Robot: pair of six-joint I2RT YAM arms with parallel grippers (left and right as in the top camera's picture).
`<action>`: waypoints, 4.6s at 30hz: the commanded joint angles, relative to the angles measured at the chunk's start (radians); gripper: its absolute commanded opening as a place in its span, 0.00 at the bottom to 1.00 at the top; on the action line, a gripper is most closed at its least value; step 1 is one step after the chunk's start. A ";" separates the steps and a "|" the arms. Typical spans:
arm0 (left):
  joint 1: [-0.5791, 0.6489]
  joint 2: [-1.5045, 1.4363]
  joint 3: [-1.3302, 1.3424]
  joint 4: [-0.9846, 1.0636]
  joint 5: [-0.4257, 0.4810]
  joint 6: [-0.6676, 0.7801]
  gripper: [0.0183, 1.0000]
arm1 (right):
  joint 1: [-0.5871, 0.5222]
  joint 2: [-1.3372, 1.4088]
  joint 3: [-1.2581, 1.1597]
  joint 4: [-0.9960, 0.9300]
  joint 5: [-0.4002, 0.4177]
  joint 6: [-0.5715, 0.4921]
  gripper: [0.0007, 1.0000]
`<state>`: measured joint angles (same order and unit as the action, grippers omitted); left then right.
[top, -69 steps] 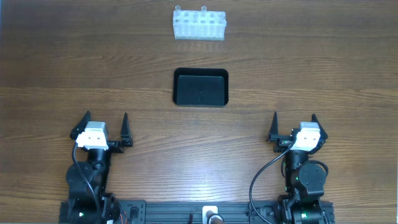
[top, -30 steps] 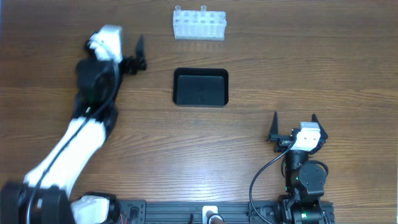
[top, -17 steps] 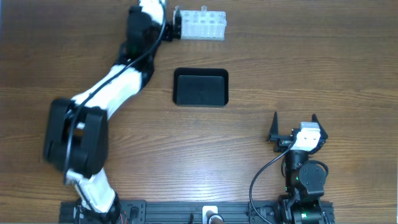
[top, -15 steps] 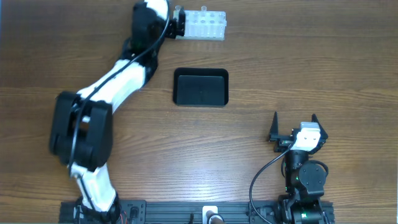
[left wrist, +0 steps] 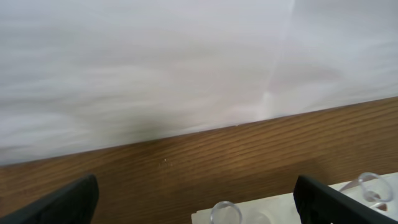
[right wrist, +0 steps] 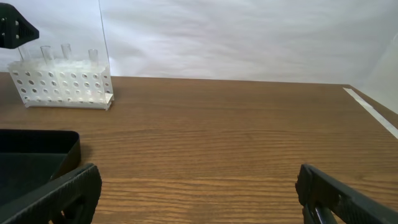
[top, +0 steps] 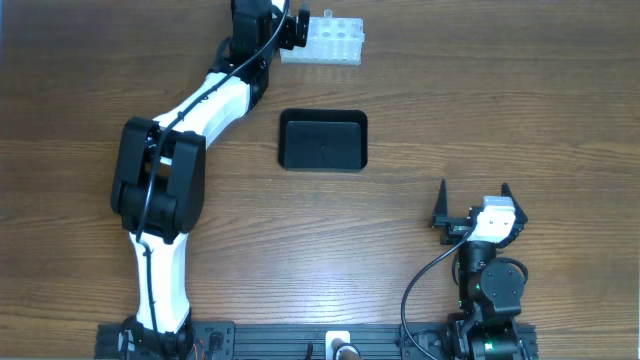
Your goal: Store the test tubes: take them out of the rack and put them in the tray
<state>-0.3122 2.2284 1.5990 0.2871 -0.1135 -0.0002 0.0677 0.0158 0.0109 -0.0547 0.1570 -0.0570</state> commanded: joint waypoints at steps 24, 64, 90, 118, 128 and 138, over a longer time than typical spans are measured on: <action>-0.013 0.080 0.025 0.045 -0.068 -0.046 0.83 | -0.005 -0.009 -0.006 -0.002 0.009 -0.001 0.99; -0.020 0.112 0.026 0.122 -0.068 -0.060 0.25 | -0.005 -0.009 -0.006 -0.002 0.009 -0.001 0.99; -0.042 -0.228 0.077 -0.040 -0.072 0.084 0.16 | -0.005 -0.009 -0.006 -0.002 0.009 -0.001 0.99; -0.188 -0.142 0.096 -1.009 -0.044 -0.405 0.03 | -0.005 -0.009 -0.006 -0.002 0.009 -0.001 0.99; -0.188 -0.105 0.096 -1.092 -0.017 -0.405 0.03 | -0.005 -0.009 -0.006 -0.002 0.009 -0.001 0.99; -0.189 -0.105 0.096 -1.120 0.001 -0.405 0.05 | -0.005 -0.009 -0.006 -0.002 0.009 -0.001 0.99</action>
<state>-0.4992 2.1170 1.6978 -0.8291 -0.1287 -0.3908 0.0677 0.0158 0.0109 -0.0547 0.1574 -0.0559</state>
